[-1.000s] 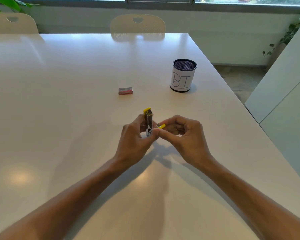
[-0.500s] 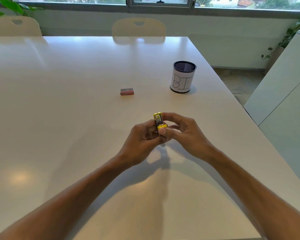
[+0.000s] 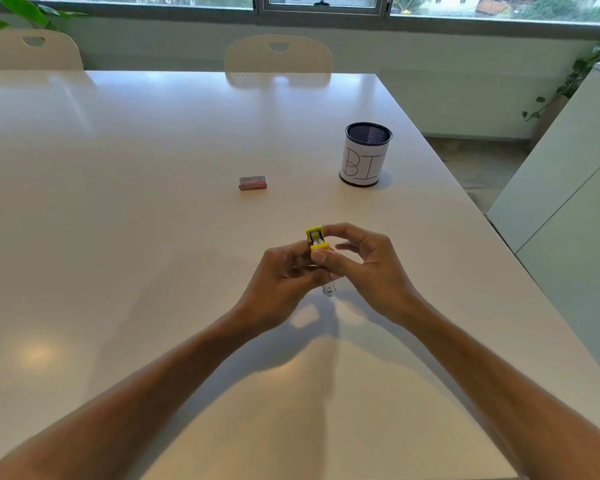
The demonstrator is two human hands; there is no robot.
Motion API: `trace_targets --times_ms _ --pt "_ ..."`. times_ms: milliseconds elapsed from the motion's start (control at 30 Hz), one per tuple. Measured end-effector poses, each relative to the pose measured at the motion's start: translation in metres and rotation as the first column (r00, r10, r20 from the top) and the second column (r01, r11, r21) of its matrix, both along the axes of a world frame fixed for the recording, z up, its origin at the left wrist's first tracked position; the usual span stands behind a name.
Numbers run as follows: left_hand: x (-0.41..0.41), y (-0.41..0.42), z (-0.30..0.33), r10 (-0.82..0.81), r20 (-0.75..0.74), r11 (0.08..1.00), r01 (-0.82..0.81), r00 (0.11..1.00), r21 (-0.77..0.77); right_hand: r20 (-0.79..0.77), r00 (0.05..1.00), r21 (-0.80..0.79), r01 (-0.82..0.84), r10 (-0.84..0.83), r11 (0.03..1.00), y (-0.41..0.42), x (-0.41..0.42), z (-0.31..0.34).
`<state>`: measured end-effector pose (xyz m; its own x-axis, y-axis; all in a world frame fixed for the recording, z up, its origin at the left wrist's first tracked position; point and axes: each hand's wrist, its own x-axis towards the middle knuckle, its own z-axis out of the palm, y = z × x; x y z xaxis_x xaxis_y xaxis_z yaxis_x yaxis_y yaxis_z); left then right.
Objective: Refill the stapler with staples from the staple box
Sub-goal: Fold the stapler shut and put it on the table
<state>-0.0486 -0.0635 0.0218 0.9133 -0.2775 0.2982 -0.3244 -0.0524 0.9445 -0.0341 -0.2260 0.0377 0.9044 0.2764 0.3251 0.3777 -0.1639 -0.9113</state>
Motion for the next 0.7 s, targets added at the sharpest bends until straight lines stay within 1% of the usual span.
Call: trace_targets --times_ms 100,200,233,267,300,333,367,400,433,467,500,533,600,700 --pt "0.001 0.001 0.002 -0.011 -0.035 0.998 0.009 0.999 -0.065 -0.067 0.996 -0.037 -0.067 0.064 0.997 -0.005 0.002 0.000" --pt "0.003 0.004 0.002 -0.031 -0.065 0.998 0.027 0.997 -0.060 -0.047 0.996 -0.003 -0.071 0.071 0.997 -0.006 0.005 -0.003" --pt "0.004 0.005 0.002 -0.035 -0.063 0.999 0.033 0.997 -0.023 -0.038 0.997 0.014 -0.061 0.062 0.998 -0.005 0.007 -0.003" --pt "0.005 0.007 0.001 -0.023 -0.041 0.998 0.025 0.999 0.050 -0.040 0.998 0.038 -0.050 0.052 0.998 -0.004 0.011 -0.003" --pt "0.007 0.011 -0.001 0.016 0.016 0.986 -0.019 1.000 0.168 -0.054 0.998 0.063 -0.039 0.043 0.997 -0.002 0.016 -0.001" --pt "0.009 0.015 -0.004 0.065 0.105 0.945 -0.095 0.992 0.313 -0.057 0.998 0.065 -0.022 0.026 0.998 -0.002 0.022 0.002" --pt "0.013 0.020 -0.006 0.098 0.203 0.873 -0.182 0.974 0.453 -0.029 0.999 0.013 0.016 -0.016 1.000 -0.002 0.028 0.005" --pt "0.016 0.026 -0.008 0.106 0.288 0.782 -0.258 0.952 0.567 0.049 0.996 -0.098 0.074 -0.070 0.992 -0.004 0.037 0.006" --pt "0.020 0.032 -0.009 0.091 0.352 0.694 -0.313 0.932 0.648 0.157 0.983 -0.242 0.130 -0.094 0.962 -0.006 0.046 0.008" --pt "0.025 0.038 -0.009 0.074 0.395 0.614 -0.354 0.916 0.706 0.255 0.965 -0.389 0.165 -0.066 0.906 -0.008 0.055 0.009" --pt "0.029 0.044 -0.010 0.073 0.416 0.544 -0.386 0.906 0.745 0.309 0.951 -0.524 0.184 -0.015 0.832 -0.008 0.064 0.008" --pt "0.034 0.051 -0.010 0.092 0.419 0.486 -0.408 0.903 0.773 0.326 0.945 -0.630 0.192 0.031 0.753 -0.008 0.072 0.007" --pt "0.041 0.062 -0.013 0.155 0.388 0.411 -0.416 0.909 0.811 0.324 0.943 -0.751 0.205 0.079 0.628 -0.004 0.085 0.005" --pt "0.045 0.071 -0.018 0.213 0.332 0.371 -0.390 0.919 0.843 0.304 0.943 -0.832 0.193 0.136 0.521 0.004 0.102 0.002"
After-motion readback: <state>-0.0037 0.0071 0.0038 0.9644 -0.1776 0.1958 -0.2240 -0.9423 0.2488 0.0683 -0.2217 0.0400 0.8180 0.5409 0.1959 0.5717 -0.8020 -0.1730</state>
